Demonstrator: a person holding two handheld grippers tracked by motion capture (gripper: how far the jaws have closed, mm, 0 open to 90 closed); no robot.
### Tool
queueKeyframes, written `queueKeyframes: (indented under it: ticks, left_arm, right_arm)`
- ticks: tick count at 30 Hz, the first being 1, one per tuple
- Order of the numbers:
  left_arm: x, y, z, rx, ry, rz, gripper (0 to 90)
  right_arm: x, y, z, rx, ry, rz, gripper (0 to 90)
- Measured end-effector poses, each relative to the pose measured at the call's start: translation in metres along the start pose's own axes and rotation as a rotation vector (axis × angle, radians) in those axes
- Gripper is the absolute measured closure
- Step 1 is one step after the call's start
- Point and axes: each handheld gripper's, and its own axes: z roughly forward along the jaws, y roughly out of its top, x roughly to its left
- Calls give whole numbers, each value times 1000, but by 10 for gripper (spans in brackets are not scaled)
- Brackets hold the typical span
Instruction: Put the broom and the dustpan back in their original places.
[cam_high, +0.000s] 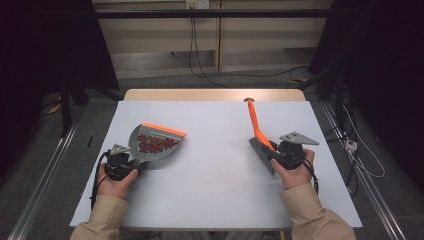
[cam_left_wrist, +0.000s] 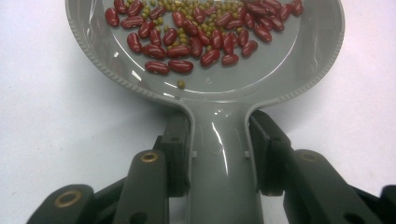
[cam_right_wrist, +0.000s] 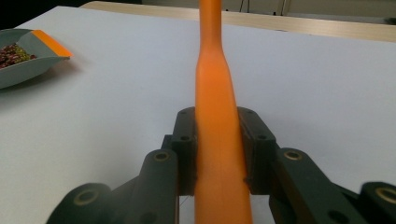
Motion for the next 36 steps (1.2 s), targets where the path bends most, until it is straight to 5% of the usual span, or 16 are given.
queueKeyframes:
  ticks: [17,36]
  left_arm:
    - [0,0,5,5,35,-29,629]
    - [-3,-1,4,-1,32,-33,624]
  right_arm:
    - [-19,-2,-2,3,-57,16,714]
    - [-58,-7,-17,10,-196,16,714]
